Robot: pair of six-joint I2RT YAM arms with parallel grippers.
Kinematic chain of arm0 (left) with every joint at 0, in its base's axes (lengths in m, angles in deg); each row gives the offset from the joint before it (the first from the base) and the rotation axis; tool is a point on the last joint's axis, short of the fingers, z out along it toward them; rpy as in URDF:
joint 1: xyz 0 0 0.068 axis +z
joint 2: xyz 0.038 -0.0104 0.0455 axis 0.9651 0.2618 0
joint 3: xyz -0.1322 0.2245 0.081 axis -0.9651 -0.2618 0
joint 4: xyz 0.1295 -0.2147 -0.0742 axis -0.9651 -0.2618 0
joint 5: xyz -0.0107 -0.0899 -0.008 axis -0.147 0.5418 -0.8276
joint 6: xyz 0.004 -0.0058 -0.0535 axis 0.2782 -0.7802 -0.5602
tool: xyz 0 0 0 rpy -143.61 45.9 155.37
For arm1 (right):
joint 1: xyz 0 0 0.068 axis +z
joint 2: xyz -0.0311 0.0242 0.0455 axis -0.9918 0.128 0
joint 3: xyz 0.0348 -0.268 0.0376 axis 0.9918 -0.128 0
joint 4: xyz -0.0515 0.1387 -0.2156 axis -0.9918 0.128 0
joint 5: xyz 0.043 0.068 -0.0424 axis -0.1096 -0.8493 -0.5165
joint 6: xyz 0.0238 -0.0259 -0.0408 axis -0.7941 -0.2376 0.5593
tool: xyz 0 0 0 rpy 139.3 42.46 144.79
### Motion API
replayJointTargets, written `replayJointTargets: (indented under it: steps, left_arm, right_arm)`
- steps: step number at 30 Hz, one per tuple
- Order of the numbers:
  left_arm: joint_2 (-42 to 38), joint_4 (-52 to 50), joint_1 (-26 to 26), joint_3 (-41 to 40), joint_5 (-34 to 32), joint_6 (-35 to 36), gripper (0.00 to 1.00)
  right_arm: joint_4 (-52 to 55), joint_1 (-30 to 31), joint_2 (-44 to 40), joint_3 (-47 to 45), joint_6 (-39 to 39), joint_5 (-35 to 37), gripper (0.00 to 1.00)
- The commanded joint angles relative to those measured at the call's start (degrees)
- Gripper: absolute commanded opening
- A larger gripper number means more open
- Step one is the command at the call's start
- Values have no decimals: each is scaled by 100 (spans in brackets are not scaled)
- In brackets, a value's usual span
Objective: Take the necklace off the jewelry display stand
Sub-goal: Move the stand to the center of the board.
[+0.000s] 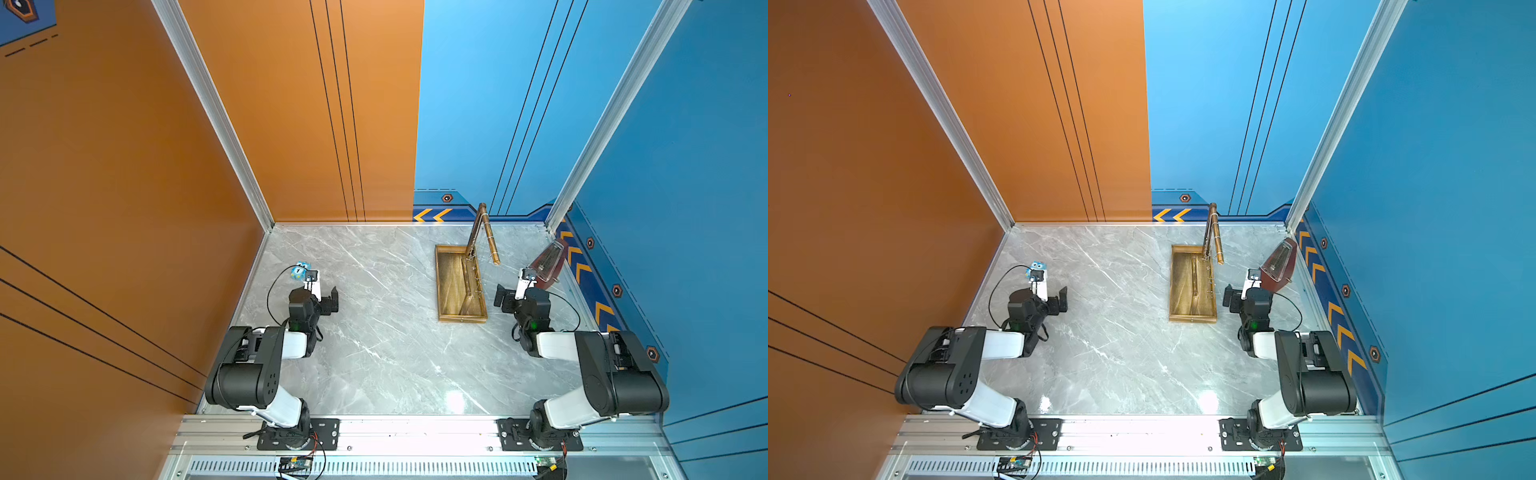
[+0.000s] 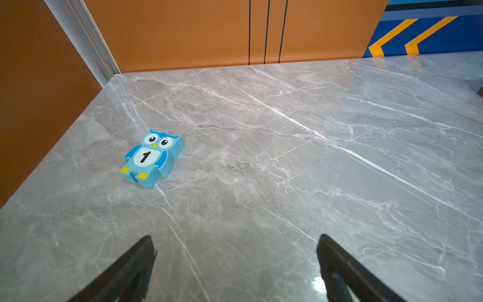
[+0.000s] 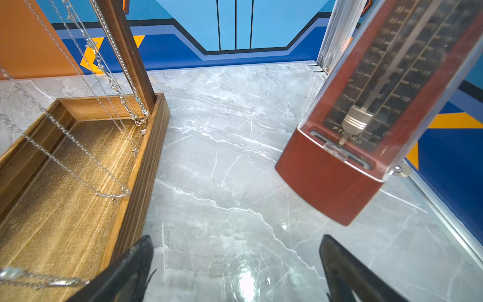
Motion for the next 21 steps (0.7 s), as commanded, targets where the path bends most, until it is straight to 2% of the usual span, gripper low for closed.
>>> replayJointTargets:
  steps: [1,21]
  left_arm:
    - [-67,-134,-5,50,-6,-72,98]
    - [-36,-137,5,76,-13,-105,98]
  right_arm:
    - [54,-31,8,62,31,-75,100]
    - [54,-31,12,61,30,-78,100]
